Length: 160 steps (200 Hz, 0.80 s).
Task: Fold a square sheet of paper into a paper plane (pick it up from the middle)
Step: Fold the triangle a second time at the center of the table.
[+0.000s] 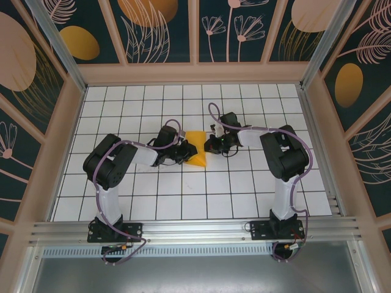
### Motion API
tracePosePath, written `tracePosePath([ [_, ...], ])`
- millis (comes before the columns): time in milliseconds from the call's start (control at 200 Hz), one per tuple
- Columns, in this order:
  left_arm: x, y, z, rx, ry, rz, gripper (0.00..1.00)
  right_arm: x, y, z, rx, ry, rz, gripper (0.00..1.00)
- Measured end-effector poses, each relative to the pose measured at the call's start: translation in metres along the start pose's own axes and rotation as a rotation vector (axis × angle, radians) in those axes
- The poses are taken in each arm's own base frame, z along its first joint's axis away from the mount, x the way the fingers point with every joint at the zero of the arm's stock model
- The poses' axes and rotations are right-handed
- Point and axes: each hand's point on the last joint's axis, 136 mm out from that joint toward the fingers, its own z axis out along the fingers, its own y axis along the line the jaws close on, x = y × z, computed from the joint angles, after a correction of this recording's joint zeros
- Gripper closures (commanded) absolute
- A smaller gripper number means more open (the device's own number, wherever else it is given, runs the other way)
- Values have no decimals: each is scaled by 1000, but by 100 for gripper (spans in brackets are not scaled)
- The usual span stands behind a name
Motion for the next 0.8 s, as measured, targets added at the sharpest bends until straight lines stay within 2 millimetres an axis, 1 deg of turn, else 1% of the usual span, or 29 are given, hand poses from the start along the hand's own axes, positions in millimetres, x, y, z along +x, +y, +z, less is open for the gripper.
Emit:
tracePosePath([
  [525,-1,5,0,-22,-8,-10,88,1,-1,2,-2,11,6,93],
  [801,-1,11,1,-42,-10,-18,88,0,-1,2,-1,11,7,93],
])
